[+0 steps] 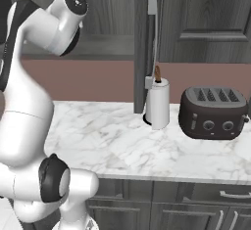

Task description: Collect the turmeric, mayonnaise, and shaker from the cabinet and place them next to the stove.

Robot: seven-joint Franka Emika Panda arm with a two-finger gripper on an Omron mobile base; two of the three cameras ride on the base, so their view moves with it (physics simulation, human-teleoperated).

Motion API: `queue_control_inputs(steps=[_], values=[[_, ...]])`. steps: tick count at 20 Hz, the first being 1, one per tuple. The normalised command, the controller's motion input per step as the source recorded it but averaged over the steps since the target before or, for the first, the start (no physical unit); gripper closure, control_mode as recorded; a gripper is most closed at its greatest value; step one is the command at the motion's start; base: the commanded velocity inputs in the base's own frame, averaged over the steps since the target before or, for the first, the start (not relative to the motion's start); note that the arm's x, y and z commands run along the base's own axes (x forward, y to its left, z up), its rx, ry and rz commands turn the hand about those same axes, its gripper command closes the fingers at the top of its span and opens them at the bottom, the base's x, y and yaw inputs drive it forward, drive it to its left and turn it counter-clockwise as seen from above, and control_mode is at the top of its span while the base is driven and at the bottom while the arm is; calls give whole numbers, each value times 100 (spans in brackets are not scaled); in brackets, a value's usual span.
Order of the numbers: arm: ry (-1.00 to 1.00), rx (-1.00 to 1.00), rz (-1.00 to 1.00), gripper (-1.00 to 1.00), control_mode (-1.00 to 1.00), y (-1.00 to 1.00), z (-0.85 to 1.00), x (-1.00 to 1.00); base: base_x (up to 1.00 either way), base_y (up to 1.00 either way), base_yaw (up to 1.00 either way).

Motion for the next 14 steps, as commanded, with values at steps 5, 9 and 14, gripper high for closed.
queue_control_inputs(steps=[5,9,14], values=[[6,-2,-4,-100,-100,11,7,19,0,0,0],[6,-7,-4,-100,-100,14,1,20,0,0,0],[4,-8,-5,-100,-100,29,0,25,0,0,0]])
